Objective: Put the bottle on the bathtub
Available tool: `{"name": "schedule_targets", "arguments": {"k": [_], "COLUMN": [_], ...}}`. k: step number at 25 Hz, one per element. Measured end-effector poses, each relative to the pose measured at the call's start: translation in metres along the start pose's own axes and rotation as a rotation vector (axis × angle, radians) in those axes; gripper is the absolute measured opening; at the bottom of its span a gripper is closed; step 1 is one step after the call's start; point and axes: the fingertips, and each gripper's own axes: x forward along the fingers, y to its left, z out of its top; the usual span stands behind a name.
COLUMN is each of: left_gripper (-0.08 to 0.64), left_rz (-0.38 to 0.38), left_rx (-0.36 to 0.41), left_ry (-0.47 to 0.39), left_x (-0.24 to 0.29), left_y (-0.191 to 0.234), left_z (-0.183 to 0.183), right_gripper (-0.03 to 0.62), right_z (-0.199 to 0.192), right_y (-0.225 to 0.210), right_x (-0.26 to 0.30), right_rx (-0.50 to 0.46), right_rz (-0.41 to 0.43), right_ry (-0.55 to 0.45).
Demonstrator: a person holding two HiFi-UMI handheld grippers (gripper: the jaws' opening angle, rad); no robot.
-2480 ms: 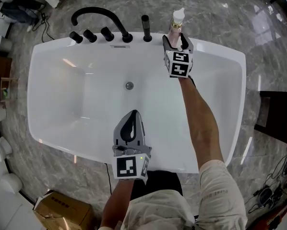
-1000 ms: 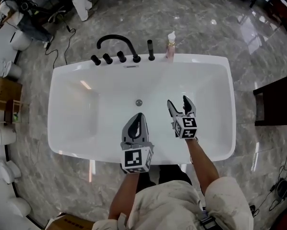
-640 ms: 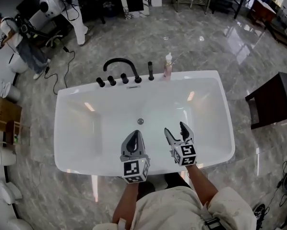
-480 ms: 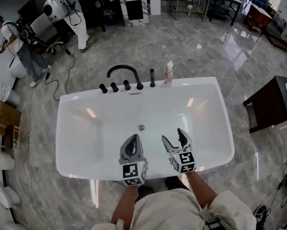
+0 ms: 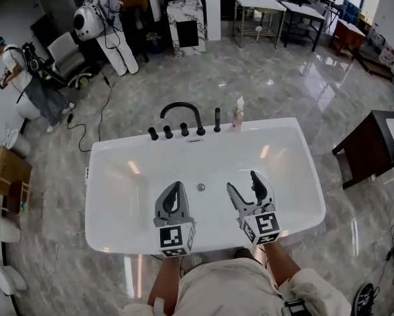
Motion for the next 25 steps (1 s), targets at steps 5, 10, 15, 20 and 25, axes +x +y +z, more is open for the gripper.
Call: {"name": "schedule_targets", "arguments": {"k": [5, 10, 15, 20, 25], "left_gripper": [0.000, 0.000, 0.000, 0.000, 0.000], "left_rz": [-0.019, -0.034, -0.044, -0.045, -0.046], "left_rx": [0.037, 0.074, 0.084, 0.083, 0.088], "left_ry": [-0.078, -0.132, -0.162, -0.174, -0.175], "left_x": [-0.025, -0.042, -0.060, -0.069, -0.074], "left_y": [0.010, 0.014, 0.015, 0.017, 0.017], "left_z": [0.039, 0.064, 0.078, 0.085, 0.085], "right_gripper": [0.293, 0.293, 0.275, 0.237, 0.115], "right_z": [0.057, 0.098, 0.113, 0.110, 0.100], "right_y": [0.006, 0.015, 0.032, 0.041, 0.041], "right_x": [-0.015, -0.029, -0.039, -0.043, -0.043], "right_rx": [-0.073, -0.086, -0.121, -0.110, -0.119], "right_rz": [-0.052, -0.091, -0.101, -0.109, -0.134], "right_ry": [-0.075, -0.155, -0.187, -0.184, -0.145]}}
